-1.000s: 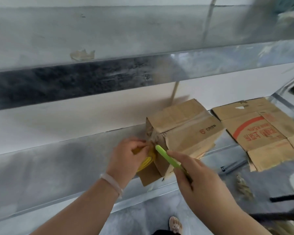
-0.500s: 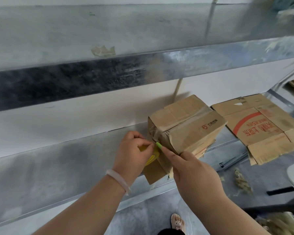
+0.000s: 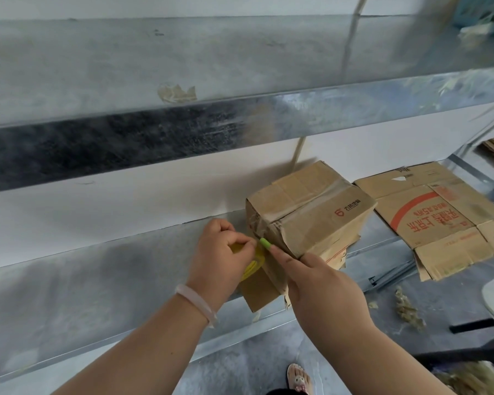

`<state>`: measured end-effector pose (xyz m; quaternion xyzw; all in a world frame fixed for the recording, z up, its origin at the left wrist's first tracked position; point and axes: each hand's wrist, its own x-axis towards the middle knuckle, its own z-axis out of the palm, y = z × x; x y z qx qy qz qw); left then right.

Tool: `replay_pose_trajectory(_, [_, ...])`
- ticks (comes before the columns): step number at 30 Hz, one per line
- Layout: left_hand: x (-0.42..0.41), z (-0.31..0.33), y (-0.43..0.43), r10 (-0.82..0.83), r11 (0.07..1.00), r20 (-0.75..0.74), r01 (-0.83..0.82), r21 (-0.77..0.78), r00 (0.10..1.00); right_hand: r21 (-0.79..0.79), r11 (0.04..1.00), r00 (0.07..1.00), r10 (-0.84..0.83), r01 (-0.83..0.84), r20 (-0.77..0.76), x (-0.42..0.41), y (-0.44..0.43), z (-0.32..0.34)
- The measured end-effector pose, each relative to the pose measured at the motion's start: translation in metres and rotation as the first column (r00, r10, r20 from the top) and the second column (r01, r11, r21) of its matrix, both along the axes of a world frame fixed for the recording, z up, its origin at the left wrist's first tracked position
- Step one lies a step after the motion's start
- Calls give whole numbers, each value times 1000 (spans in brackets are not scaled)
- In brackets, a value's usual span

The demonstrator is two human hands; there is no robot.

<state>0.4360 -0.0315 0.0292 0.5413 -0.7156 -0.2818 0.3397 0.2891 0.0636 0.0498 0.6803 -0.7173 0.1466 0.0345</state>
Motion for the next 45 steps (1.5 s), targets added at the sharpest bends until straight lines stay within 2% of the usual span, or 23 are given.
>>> replay_pose_trajectory(6, [3, 1, 3, -16, 998, 55, 19, -65, 998, -13, 1000, 1000, 13, -13, -3, -2, 1, -4])
replay_pose_trajectory(16, [4, 3, 2, -4, 1000, 72, 4, -6, 997, -88, 996, 990, -3, 16, 144, -4, 8, 1])
replay_pose_trajectory(21, [2, 5, 5, 5, 1000, 86, -5, 0, 996, -55, 998, 975, -1, 13, 222, -3, 10, -2])
replay_pose_trajectory(26, [1, 7, 7, 8, 1000, 84, -6, -24, 996, -50, 999, 987, 28, -21, 156, -4, 10, -1])
replay_pose_trajectory(32, [-2, 11, 4, 0, 999, 87, 4, -39, 996, 34, 999, 1000, 4, -5, 15, -5, 9, 0])
replay_pose_trajectory(35, [-3, 12, 3, 11, 999, 83, -7, -42, 996, 135, 991, 1000, -5, 1, 28, -6, 8, 7])
replay_pose_trajectory(41, [-1, 8, 4, 36, 997, 75, -31, -66, 997, 165, 986, 994, 15, -33, 107, -7, 6, 13])
replay_pose_trajectory(45, [-6, 8, 10, -17, 986, 98, 34, -166, 995, 273, 962, 999, 2, -12, 35, -7, 1, 11])
